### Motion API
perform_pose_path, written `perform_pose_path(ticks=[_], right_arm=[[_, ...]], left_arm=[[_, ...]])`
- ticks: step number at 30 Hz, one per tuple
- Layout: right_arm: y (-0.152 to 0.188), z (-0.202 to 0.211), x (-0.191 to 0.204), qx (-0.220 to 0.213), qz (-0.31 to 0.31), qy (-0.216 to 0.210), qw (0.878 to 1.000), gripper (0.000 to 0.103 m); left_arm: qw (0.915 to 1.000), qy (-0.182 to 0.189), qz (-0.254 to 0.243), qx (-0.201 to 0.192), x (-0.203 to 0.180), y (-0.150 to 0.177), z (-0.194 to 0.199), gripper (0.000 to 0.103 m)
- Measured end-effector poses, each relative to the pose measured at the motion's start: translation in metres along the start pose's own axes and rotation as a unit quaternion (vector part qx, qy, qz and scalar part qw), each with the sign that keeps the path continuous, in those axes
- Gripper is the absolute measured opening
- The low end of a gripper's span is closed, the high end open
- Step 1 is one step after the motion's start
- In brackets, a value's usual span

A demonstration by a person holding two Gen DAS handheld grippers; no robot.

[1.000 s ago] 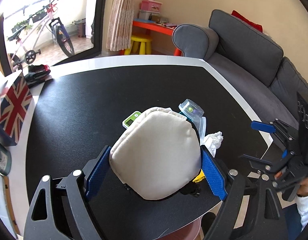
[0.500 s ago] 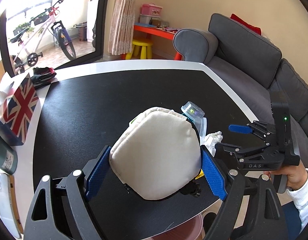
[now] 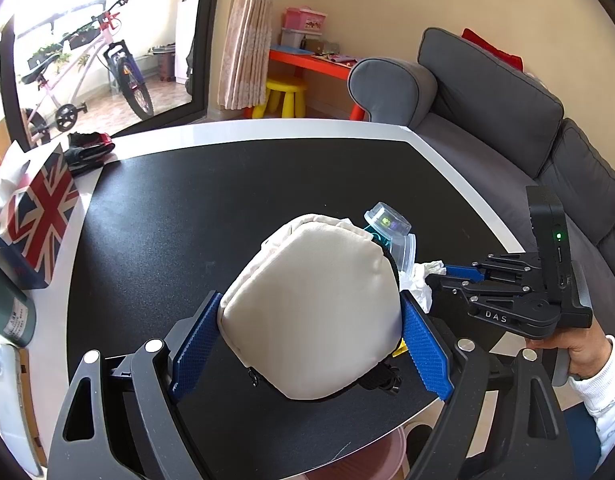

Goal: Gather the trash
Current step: 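Lift the pouch with the left tool while the right tool grasps crumpled white tissue, then carry the tissue to the pink bin and open the right tool while the left holds the pouch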

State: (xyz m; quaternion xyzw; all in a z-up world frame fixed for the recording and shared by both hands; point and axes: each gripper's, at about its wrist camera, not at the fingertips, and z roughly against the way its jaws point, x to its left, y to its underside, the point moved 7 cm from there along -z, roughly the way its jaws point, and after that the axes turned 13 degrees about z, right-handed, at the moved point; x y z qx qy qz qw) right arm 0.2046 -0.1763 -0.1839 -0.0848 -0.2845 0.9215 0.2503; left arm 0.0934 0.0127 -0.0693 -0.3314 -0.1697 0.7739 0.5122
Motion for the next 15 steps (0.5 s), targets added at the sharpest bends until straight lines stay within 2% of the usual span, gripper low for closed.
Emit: perform_pose_path(ticks=[15], right_arm=[[-0.011, 0.046, -0.007, -0.052, 0.001, 0.032, 0.998, 0.012]], left_arm=[[0.9998, 0.008, -0.015, -0.012, -0.009, 0.003, 0.013, 0.082]])
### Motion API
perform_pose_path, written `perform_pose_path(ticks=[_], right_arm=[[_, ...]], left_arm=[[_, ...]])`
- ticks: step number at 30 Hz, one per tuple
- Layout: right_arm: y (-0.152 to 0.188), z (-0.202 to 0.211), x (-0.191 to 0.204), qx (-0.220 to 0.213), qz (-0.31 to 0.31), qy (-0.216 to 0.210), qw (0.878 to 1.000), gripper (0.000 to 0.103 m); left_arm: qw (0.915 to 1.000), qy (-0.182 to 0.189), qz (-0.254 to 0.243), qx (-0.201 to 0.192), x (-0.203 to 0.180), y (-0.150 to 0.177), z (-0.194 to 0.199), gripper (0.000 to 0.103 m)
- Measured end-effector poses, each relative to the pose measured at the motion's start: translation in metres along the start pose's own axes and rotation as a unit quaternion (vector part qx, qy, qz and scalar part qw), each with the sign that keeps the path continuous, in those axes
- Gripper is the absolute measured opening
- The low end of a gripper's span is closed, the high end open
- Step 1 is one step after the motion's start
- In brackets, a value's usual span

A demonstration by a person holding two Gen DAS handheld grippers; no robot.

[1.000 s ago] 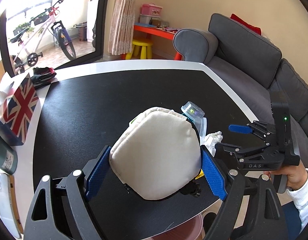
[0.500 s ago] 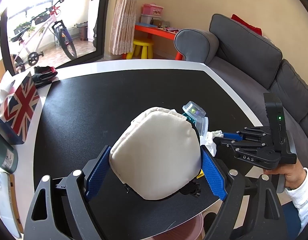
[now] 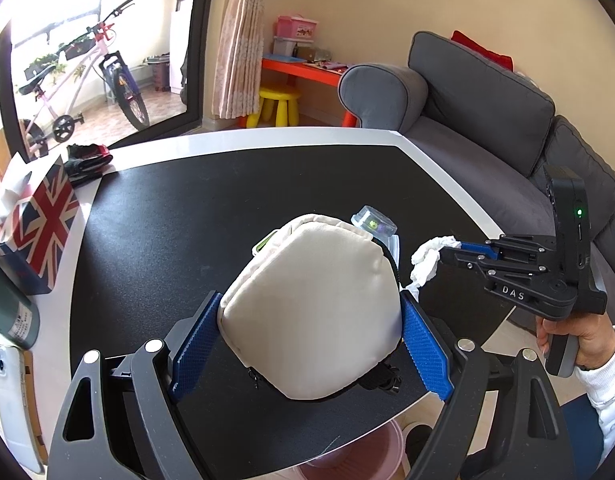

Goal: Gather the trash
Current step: 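Carry the tissue to the pink bin and open the right tool while the left holds the pouch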

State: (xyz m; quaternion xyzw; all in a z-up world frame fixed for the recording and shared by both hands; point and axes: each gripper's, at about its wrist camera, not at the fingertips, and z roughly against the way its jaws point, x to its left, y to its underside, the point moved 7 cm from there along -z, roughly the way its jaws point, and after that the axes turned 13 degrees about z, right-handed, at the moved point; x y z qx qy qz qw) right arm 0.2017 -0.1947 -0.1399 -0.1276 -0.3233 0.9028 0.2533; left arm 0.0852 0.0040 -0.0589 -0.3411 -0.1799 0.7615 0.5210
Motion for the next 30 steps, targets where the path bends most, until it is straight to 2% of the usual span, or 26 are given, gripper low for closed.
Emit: perform_pose_path(ticks=[8, 15, 20, 30], right_arm=[[0.001, 0.039, 0.017, -0.022, 0.024, -0.014, 0.999, 0.012], [0.015, 0.063, 0.063, -0.026, 0.07, -0.056, 0.996, 0.012], [0.034, 0.066, 0.095, -0.005, 0.104, -0.095, 0.99, 0.012], [0.074, 0.053, 0.132, 0.051, 0.143, -0.158, 0.976, 0.012]], left_arm=[[0.9999, 0.009, -0.014, 0.002, -0.014, 0.014, 0.014, 0.082], [0.9995, 0.013, -0.024, 0.018, -0.024, 0.037, 0.024, 0.082], [0.999, 0.016, -0.03, 0.03, -0.026, 0.056, 0.031, 0.082], [0.997, 0.009, -0.04, 0.066, -0.012, 0.09, 0.034, 0.082]])
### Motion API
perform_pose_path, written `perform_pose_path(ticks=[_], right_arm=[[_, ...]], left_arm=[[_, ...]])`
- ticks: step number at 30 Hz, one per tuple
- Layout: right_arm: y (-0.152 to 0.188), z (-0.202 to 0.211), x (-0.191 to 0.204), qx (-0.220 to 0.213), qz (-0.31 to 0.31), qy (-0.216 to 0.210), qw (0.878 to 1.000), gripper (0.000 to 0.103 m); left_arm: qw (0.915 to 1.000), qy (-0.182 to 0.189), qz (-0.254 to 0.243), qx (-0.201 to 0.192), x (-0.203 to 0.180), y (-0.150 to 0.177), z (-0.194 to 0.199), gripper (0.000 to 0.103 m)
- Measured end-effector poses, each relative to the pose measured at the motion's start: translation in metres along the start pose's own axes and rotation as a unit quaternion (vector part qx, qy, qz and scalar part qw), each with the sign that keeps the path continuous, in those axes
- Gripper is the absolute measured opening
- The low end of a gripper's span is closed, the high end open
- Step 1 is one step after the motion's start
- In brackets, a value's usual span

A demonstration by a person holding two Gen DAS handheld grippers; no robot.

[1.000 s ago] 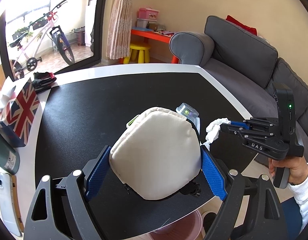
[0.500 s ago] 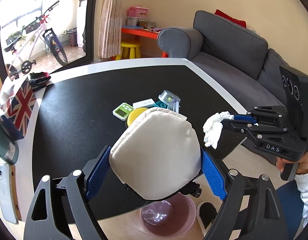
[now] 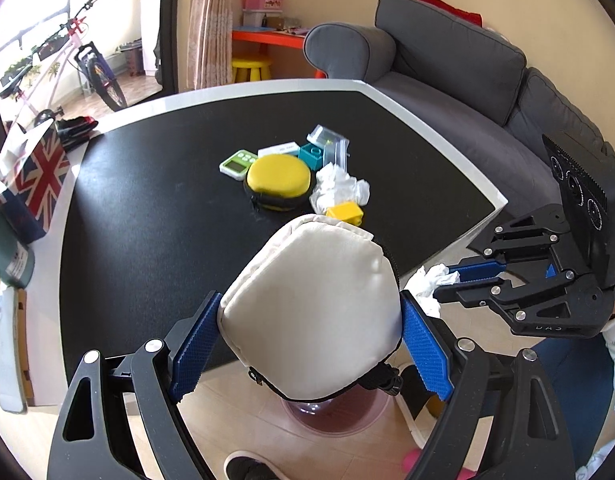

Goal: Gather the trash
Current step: 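Carry the tissue to the pink bin and open the right tool while the left holds the pouch, then lower the pouch over the pink bin and open the left tool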

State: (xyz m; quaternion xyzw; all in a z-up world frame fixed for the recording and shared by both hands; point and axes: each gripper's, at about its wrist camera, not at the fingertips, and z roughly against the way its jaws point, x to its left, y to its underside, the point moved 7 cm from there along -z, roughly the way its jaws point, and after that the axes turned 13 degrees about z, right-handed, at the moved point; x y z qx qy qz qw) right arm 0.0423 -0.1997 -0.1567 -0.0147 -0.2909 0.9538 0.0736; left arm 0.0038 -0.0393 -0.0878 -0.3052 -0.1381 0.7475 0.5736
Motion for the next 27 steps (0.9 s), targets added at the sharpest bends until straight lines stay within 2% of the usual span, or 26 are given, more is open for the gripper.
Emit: perform_pose_path(ticks=[5, 7, 8, 9, 10, 12, 16, 27], right_arm=[[0.002, -0.004, 0.005, 0.005, 0.001, -0.01, 1.0, 0.016], [0.001, -0.006, 0.004, 0.004, -0.002, -0.01, 1.0, 0.04], [0.0, -0.007, 0.003, 0.002, -0.003, -0.012, 1.0, 0.059], [-0.001, -0.007, 0.003, -0.001, -0.005, -0.015, 1.0, 0.068], [-0.001, -0.006, 0.001, -0.003, -0.008, -0.015, 1.0, 0.07], [-0.002, -0.005, -0.001, -0.007, -0.015, -0.014, 1.0, 0.081], [-0.004, 0.004, -0.013, -0.029, -0.034, 0.003, 0.999, 0.09], [0.0, 0.02, -0.05, -0.052, -0.081, 0.057, 0.994, 0.092]], left_arm=[[0.9999, -0.004, -0.001, 0.012, 0.005, 0.009, -0.002, 0.082], [0.9999, -0.004, -0.001, 0.014, 0.006, 0.011, -0.002, 0.082], [0.9999, -0.004, -0.001, 0.015, 0.006, 0.011, -0.002, 0.082], [0.9999, -0.003, -0.002, 0.015, 0.005, 0.011, -0.002, 0.082], [0.9999, -0.002, -0.002, 0.015, 0.005, 0.011, -0.002, 0.082], [0.9999, -0.001, -0.003, 0.016, 0.004, 0.011, -0.001, 0.082], [0.9996, 0.003, -0.011, 0.025, 0.0, 0.015, -0.004, 0.082], [0.9971, 0.016, -0.046, 0.058, -0.021, 0.031, -0.015, 0.082]])
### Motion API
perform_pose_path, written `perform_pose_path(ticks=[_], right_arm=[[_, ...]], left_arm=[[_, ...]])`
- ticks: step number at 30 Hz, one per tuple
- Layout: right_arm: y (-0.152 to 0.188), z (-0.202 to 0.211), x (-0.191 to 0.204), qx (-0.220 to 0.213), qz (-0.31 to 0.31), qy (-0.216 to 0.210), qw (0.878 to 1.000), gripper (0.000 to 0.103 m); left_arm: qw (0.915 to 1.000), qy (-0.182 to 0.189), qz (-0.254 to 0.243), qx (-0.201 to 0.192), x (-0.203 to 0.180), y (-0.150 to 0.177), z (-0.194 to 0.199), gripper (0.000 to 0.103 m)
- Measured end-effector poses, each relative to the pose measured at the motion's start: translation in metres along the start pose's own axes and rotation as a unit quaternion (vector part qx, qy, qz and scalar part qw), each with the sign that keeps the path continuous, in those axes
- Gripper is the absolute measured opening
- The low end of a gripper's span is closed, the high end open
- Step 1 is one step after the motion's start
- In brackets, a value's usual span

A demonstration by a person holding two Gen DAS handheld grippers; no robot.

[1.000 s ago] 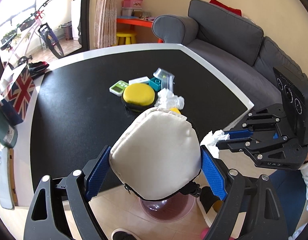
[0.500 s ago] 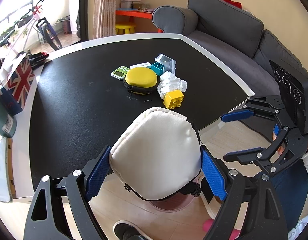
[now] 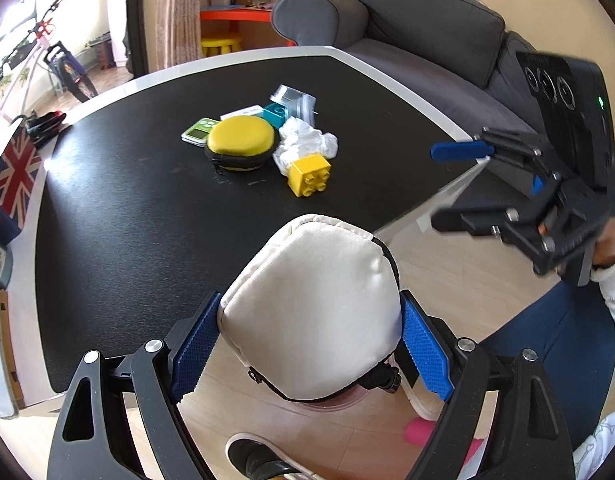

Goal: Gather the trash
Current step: 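Lower the pouch over the pink bin and open the left tool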

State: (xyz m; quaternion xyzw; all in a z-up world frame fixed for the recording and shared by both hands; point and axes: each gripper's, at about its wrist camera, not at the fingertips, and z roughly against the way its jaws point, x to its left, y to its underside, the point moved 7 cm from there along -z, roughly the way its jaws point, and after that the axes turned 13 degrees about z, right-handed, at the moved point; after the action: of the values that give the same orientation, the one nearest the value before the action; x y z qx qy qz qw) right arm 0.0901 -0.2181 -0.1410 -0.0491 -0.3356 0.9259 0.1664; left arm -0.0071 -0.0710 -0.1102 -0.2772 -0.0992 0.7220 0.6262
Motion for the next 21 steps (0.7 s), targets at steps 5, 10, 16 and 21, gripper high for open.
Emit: perform_pose_path(ticks=[5, 10, 16, 21], right_arm=[[0.001, 0.004, -0.014, -0.007, -0.019, 0.017, 1.0, 0.092], [0.001, 0.007, -0.02, -0.011, -0.027, 0.023, 0.999, 0.092], [0.001, 0.008, -0.022, -0.012, -0.031, 0.025, 0.999, 0.092], [0.001, 0.008, -0.023, -0.011, -0.032, 0.025, 0.999, 0.092]], left_arm=[[0.9991, 0.009, -0.028, 0.03, -0.016, 0.012, -0.01, 0.082], [0.9975, 0.014, -0.048, 0.05, -0.026, 0.021, -0.017, 0.083], [0.9984, 0.014, -0.04, 0.038, -0.027, 0.015, -0.017, 0.092], [0.9991, 0.014, -0.029, 0.03, -0.023, 0.01, -0.015, 0.095]])
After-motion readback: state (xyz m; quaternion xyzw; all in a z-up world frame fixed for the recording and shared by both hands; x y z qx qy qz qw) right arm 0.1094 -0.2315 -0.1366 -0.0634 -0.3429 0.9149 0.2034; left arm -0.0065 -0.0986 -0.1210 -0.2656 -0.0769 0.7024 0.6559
